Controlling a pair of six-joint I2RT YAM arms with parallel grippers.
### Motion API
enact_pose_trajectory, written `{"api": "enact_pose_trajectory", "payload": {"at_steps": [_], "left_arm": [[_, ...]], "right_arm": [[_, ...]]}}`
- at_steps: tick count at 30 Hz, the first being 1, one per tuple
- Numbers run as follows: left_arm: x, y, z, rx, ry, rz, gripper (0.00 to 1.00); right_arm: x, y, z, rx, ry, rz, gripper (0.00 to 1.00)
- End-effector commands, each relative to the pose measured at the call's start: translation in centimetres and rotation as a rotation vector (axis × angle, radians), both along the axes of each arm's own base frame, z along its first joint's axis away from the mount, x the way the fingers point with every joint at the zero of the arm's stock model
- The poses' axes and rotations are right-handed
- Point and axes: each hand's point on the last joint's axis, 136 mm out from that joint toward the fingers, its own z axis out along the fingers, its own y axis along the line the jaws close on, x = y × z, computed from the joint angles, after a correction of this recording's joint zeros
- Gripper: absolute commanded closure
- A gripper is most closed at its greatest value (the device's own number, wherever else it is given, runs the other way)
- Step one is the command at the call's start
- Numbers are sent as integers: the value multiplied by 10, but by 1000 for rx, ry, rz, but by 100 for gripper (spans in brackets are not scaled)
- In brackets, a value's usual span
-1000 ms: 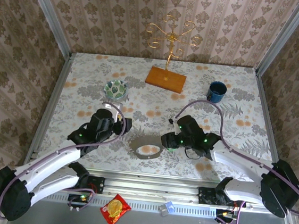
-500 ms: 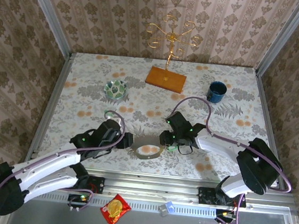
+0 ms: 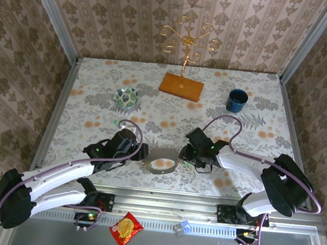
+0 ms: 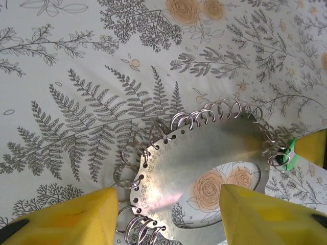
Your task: Put the keys on the keyring
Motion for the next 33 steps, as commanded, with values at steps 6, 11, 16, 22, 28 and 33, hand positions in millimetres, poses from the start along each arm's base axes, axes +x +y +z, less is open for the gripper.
{"api": "enact_pose_trajectory", "payload": {"at_steps": [6,11,16,22,28,33], "left_arm": [[11,-4,22,-16,-89,-2,45],[13,-5,23,-19,-98,-2,45],[15,-7,24,-16,-107,-6,46],[15,-6,25,-12,-112,-9,46],[15,-7,24,-11,-112,-8,46],[16,-7,24,-9,-115,-9,46]], "right_arm": [[6,-5,1,43,4,-130,63],[3,-4,-2,68,31,-165,65],[2,2,-8,102,56,-177,67],[4,7,-10,120,62,-169,72],[5,8,-13,120,65,-167,77],[8,8,-14,112,57,-161,83]]}}
